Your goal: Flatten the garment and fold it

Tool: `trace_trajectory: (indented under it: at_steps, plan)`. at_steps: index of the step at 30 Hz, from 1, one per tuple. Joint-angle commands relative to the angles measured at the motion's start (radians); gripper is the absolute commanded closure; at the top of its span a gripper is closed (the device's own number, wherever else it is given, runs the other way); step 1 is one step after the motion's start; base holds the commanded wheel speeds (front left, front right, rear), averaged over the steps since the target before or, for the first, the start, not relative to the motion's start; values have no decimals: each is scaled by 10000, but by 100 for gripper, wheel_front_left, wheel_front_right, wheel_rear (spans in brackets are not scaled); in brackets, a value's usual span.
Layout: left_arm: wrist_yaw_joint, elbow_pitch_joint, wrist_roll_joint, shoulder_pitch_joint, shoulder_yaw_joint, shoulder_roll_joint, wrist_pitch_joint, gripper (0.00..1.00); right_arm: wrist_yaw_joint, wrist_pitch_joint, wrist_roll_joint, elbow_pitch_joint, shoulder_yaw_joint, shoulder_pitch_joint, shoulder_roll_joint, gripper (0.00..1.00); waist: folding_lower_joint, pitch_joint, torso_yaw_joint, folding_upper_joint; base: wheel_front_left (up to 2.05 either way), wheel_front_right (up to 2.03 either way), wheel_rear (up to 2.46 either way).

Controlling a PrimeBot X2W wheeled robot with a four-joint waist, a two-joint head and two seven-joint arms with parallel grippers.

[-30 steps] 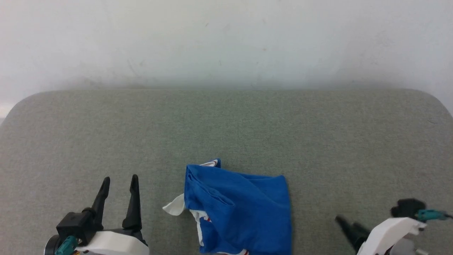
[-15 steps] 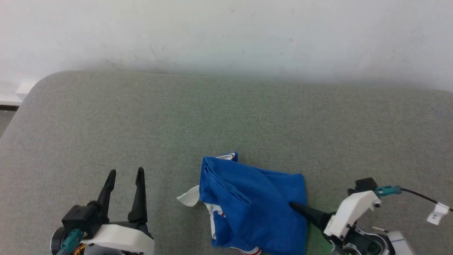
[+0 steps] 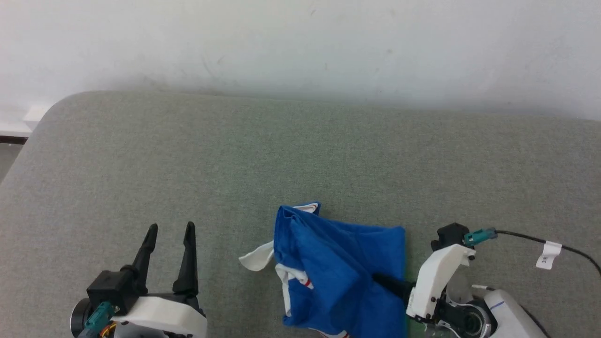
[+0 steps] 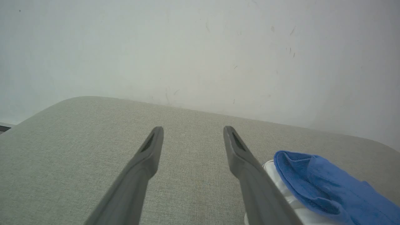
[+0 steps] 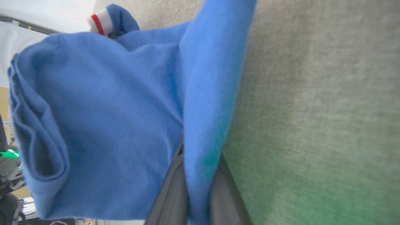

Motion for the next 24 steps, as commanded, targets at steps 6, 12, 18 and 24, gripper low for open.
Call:
trace_trajectory:
  at_steps: [6, 12, 18, 24]
  plan:
    - [-89, -31, 81, -126, 44, -10, -46, 0, -7, -779, -1809, -1122, 1098, -270, -1364, 100, 0, -107, -458, 0, 0, 0, 0]
    - [-84, -120, 126, -16, 101, -29, -46, 0, -7, -477, -3276, -1948, 1423, -120, -2334, 100, 0, -102, -1079, 0, 0, 0, 0]
    - [-66, -327, 174, 22, 205, -24, -47, 0, -7, 142, -4332, -2535, 1360, 50, -2993, 100, 0, 69, -1910, 0, 0, 0, 0]
    - [-111, -724, 296, -174, 262, 13, -47, 0, -7, 610, -5221, -2922, 1224, -362, -3614, 100, 0, 839, -3177, 0, 0, 0, 0]
